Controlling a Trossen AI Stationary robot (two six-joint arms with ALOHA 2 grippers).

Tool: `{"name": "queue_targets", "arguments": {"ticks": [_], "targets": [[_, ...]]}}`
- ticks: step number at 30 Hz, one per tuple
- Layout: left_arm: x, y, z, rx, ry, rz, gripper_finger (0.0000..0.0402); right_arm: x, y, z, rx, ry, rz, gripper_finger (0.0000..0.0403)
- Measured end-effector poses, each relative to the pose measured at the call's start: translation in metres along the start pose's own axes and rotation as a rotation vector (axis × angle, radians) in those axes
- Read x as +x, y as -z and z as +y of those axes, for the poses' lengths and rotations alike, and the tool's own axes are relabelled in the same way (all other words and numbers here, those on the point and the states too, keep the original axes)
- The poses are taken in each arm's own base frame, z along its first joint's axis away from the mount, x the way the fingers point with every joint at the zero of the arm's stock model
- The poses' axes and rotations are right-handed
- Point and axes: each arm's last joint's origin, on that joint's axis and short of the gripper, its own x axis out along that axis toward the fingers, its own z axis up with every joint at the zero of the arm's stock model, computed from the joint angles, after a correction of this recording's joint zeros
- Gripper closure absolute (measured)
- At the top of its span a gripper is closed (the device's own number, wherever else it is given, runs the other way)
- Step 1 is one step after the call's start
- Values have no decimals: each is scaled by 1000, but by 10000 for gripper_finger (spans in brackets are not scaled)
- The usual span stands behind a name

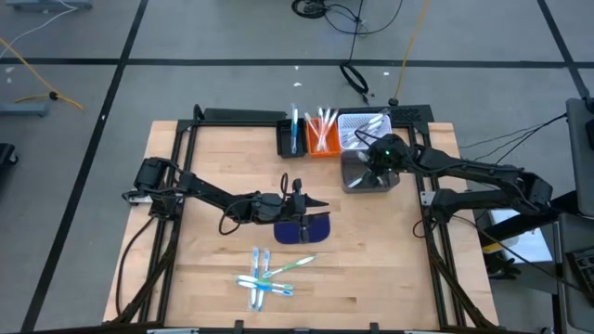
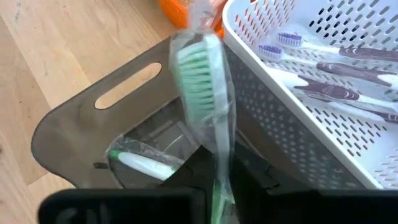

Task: Pick & Place Toothbrushes
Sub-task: Put the green toothbrush into the gray bin

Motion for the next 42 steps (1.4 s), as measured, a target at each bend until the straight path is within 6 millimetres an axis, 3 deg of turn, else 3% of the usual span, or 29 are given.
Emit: {"name": "queue_targets", "arguments": {"ticks": [11, 21, 30, 36, 42], "targets": [[0, 1, 0, 0, 0, 5, 289, 0, -4, 0, -4, -1, -46, 282], [0, 6, -1, -56, 34, 63, 289, 0, -7, 1, 7, -5, -71, 265], [-22, 9, -11, -250, 280, 398, 289, -1, -10, 2, 6, -60, -102, 265], [-45, 16, -38, -232, 388, 598, 289, -1, -11, 3, 7, -61, -109, 264], [-63, 27, -59, -342, 352, 792, 289, -1, -11, 3, 7, -62, -114, 266]]}}
